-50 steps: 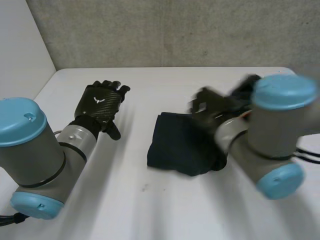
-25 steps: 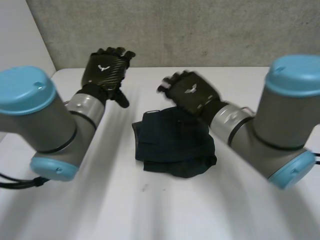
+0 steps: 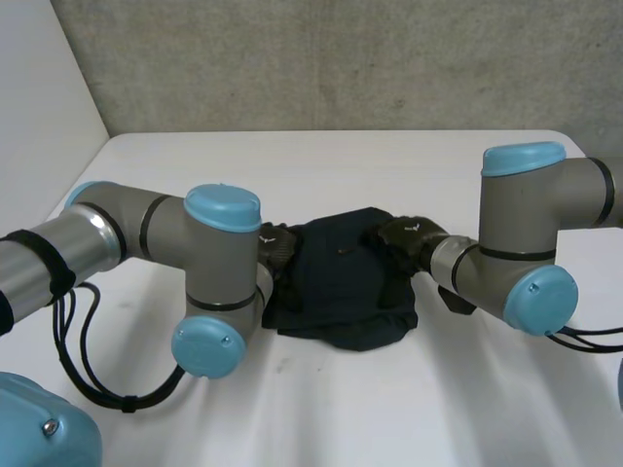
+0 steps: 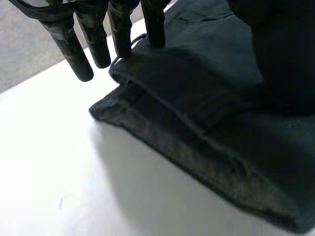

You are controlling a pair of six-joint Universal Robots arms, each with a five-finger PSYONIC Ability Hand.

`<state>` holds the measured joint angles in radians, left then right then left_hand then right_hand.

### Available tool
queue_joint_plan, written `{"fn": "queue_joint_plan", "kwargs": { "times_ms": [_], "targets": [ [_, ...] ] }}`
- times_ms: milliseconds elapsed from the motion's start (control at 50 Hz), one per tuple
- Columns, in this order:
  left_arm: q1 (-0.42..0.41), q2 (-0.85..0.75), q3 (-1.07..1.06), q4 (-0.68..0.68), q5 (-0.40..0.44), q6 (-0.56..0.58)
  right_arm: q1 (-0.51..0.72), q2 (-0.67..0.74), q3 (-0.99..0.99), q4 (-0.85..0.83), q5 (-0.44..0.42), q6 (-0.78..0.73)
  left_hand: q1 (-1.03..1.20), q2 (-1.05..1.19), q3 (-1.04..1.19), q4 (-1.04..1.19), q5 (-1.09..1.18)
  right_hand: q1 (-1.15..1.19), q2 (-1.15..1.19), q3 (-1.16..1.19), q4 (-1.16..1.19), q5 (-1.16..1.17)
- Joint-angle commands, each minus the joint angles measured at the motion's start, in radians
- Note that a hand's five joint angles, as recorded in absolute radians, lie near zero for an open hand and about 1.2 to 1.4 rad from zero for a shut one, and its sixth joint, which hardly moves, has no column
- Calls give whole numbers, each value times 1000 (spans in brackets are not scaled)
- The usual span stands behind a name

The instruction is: Fold the shorts.

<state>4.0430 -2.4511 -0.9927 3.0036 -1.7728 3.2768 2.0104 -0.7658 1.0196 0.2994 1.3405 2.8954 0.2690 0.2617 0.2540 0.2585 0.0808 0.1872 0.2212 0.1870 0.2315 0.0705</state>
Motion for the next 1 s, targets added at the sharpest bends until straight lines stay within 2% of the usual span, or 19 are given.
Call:
{"fn": "queue_joint_plan", "kwargs": {
  "times_ms": [20,120,180,260,280,300,360,380,440,520,640,800,920,1000],
  "targets": [
    [-4,29,-23,-15,15,30,2,-35,2,37,22,-76,47,55,62,58,61,-13,-47,-13,-57,-71],
    [-12,118,-30,-23,56,32,5,-145,28,11,17,-51,44,52,59,55,58,-13,-47,-13,-57,-71],
    [-7,231,-55,-23,88,26,-2,-226,66,-64,28,-2,38,46,53,49,52,-13,-47,-13,-57,-71],
    [19,430,-125,-22,95,23,-2,-407,141,-198,106,85,24,31,39,34,37,-13,-47,-13,-57,-71],
    [33,475,-145,-17,95,20,-4,-488,174,-242,159,102,24,31,39,34,37,-13,-47,-13,-57,-71],
    [72,566,-188,-11,95,9,-4,-522,186,-262,186,110,21,28,36,31,35,-13,-47,-13,-57,-71],
    [146,697,-239,-8,93,-25,-27,-614,214,-293,270,111,-26,-19,-11,-16,-12,-13,-47,-13,-57,-71],
    [195,763,-259,-6,92,-57,-38,-630,215,-286,282,108,-20,-13,-5,-10,-7,-13,-47,-13,-57,-71],
    [258,828,-277,-11,93,-120,-65,-661,209,-232,296,102,-14,-7,1,-4,-1,-13,-47,-13,-57,-71],
    [307,847,-277,-41,102,-169,-70,-673,188,-183,298,102,-20,-13,-5,-10,-7,-13,-47,-13,-57,-71],
    [307,836,-264,-120,131,-171,-70,-681,194,-172,298,104,-41,-34,-26,-30,-27,-13,-47,-13,-57,-71],
    [306,834,-291,-120,136,-172,-70,-681,209,-168,273,93,-61,-54,-46,-51,-48,-13,-47,-13,-57,-71],
    [295,836,-297,-101,136,-171,-58,-633,215,-125,175,15,-70,-63,-55,-60,-56,-13,-47,-13,-57,-71],
    [292,836,-303,-84,136,-171,-52,-468,194,-46,71,-41,-70,-63,-55,-60,-56,-13,-47,-13,-57,-71]
  ]
}}
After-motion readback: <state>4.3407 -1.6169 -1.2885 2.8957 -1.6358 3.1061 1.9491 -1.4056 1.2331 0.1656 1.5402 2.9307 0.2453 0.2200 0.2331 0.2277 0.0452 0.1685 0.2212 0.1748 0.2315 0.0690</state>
